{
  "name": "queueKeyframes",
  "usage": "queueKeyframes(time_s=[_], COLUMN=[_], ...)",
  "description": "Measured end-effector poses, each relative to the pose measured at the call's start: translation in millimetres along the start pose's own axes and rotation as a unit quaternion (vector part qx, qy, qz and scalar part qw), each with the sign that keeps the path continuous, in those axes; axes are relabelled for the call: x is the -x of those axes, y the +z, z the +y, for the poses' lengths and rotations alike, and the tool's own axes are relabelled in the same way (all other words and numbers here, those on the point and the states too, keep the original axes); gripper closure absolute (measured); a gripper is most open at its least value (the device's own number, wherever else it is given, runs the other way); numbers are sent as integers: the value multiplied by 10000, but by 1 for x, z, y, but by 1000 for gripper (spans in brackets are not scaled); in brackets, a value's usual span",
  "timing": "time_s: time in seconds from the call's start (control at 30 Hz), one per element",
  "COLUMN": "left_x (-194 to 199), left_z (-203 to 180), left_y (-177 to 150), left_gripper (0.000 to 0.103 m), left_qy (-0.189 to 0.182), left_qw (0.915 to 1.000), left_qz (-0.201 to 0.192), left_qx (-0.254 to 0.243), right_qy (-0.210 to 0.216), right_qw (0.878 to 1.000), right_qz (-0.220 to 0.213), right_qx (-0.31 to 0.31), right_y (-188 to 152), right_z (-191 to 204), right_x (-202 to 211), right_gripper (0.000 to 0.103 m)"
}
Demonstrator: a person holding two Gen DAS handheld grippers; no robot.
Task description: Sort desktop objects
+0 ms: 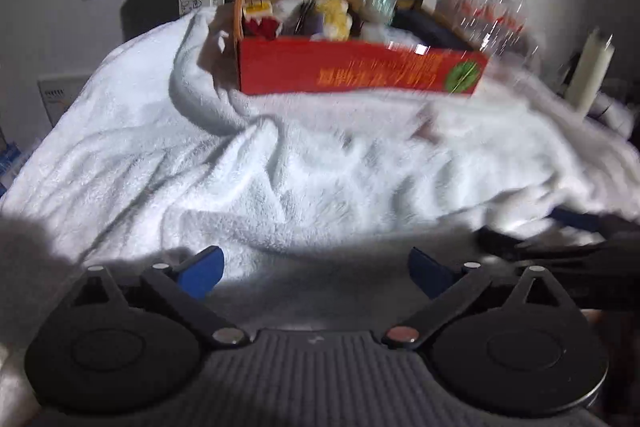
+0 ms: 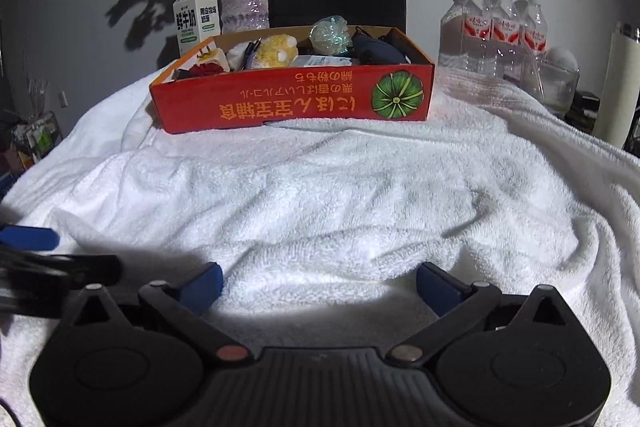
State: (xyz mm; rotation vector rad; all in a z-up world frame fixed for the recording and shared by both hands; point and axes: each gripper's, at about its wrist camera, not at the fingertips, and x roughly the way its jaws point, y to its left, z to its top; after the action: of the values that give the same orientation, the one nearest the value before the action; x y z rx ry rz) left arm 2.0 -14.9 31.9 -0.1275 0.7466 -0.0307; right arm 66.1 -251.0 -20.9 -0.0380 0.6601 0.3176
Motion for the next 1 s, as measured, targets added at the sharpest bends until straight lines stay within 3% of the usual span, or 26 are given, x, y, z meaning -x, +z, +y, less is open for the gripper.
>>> queueKeyframes(time_s=[0.07,0.1,0.23,0.4,0.5,0.6,0.7,0.87,0.93,1.0], left_x=[33,45,69,87,99,78,26,-39,-51,-50], left_z=[7,7,6,3,-7,-12,-11,-4,-5,-7], left_y=[2,2,-10,-21,-22,-23,-21,-12,-8,-10], left_gripper=[0,0,0,0,0,0,0,0,0,0], left_qy=[-310,-258,376,30,70,207,613,424,470,474], left_qw=[9991,9989,9982,9995,9973,9933,9932,9981,9985,9983], left_qz=[-289,-381,-403,-304,-707,-1104,-940,-446,-266,-339], left_qx=[-12,-92,-246,3,-175,-288,-302,-65,-44,-80], right_qy=[-2,-22,-31,-30,-27,-35,-29,-17,-20,-19], right_qw=[10000,10000,10000,10000,10000,10000,10000,10000,10000,10000], right_qz=[8,17,23,23,22,24,24,21,21,21], right_qx=[7,33,39,36,31,41,38,18,24,23], right_y=[0,0,0,0,0,0,0,1,1,0], right_z=[0,1,2,2,2,2,2,1,1,1], right_x=[-1,-1,-1,-1,-1,-1,-1,-1,-1,-1], right_gripper=[0,0,0,0,0,0,0,0,0,0])
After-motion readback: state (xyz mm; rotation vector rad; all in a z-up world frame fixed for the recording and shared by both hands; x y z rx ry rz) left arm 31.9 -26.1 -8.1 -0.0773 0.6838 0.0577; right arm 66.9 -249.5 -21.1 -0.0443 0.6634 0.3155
